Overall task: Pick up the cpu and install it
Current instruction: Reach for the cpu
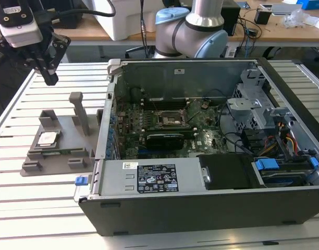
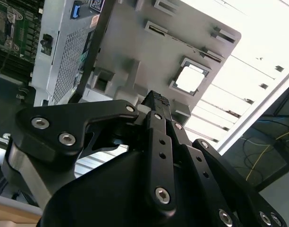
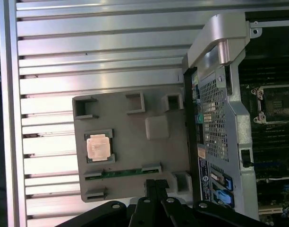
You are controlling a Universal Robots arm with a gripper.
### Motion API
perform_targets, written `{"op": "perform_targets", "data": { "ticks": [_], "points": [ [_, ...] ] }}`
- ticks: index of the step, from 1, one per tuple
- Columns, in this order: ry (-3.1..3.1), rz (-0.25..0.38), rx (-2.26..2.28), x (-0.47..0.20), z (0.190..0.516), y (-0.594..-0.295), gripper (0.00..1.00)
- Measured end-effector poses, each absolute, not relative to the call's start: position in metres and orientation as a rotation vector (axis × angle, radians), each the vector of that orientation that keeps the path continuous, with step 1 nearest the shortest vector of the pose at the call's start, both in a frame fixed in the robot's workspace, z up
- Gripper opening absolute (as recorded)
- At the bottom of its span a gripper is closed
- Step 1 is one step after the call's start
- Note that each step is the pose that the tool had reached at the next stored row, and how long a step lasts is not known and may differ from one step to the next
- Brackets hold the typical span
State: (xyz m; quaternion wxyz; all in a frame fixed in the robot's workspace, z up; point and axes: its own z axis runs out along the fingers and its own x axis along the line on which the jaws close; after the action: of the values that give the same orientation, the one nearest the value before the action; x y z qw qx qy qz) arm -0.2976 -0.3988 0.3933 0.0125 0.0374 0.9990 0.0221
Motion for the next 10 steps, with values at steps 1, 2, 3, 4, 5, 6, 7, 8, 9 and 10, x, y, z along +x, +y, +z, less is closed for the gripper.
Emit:
{"op": "perform_targets", "data": {
  "ticks": [1,2,3,4,5,6,7,8,9,10],
  "points": [
    [3.114,0.069,0.117,-0.299,0.393,-0.399,0.11],
    [3.114,0.069,0.117,-0.302,0.393,-0.399,0.11],
    [3.114,0.069,0.117,-0.304,0.393,-0.399,0.11],
    [3.114,0.069,0.117,-0.305,0.393,-0.399,0.11],
    [3.114,0.069,0.117,-0.307,0.393,-0.399,0.11],
    [3.114,0.069,0.117,-0.309,0.393,-0.399,0.11],
    [3.114,0.069,0.117,-0.313,0.393,-0.399,0.11],
    [3.114,0.069,0.117,-0.316,0.393,-0.399,0.11],
    [3.114,0.069,0.117,-0.322,0.393,-0.399,0.11],
    [3.114,0.069,0.117,-0.325,0.393,-0.399,0.11]
  ]
}}
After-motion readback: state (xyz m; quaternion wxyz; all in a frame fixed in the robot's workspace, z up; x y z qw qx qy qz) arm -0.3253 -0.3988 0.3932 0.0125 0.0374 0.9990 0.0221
